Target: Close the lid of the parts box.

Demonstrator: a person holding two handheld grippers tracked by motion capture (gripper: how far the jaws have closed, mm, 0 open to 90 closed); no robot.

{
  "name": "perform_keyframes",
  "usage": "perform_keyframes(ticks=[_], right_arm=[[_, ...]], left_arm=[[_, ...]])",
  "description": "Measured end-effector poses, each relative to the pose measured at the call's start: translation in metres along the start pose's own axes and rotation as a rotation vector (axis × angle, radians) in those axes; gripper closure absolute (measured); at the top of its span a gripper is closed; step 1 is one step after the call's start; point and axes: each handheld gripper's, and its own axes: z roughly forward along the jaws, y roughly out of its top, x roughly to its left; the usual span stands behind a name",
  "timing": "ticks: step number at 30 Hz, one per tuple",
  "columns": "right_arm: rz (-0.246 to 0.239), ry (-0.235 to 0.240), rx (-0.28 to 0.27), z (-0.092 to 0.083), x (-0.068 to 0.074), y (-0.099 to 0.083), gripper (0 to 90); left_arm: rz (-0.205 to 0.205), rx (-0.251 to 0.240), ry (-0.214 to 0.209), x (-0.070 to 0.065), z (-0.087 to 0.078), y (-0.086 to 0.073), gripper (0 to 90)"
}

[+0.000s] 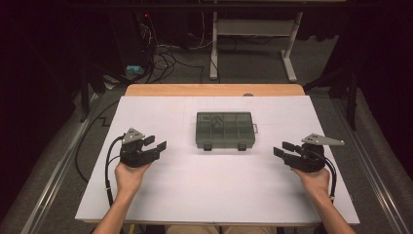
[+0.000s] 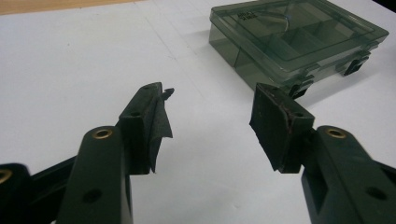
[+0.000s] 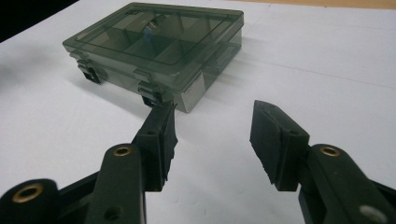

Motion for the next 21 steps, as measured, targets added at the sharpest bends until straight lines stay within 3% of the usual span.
perform_keyframes(ticks=[21], right_arm=[[0.004,-0.038,-0.063,-0.025,0.001,-0.029,40.4]], left_arm=[[-0.052,-0.056,0.052,0.014,-0.027,-0.036,41.5]])
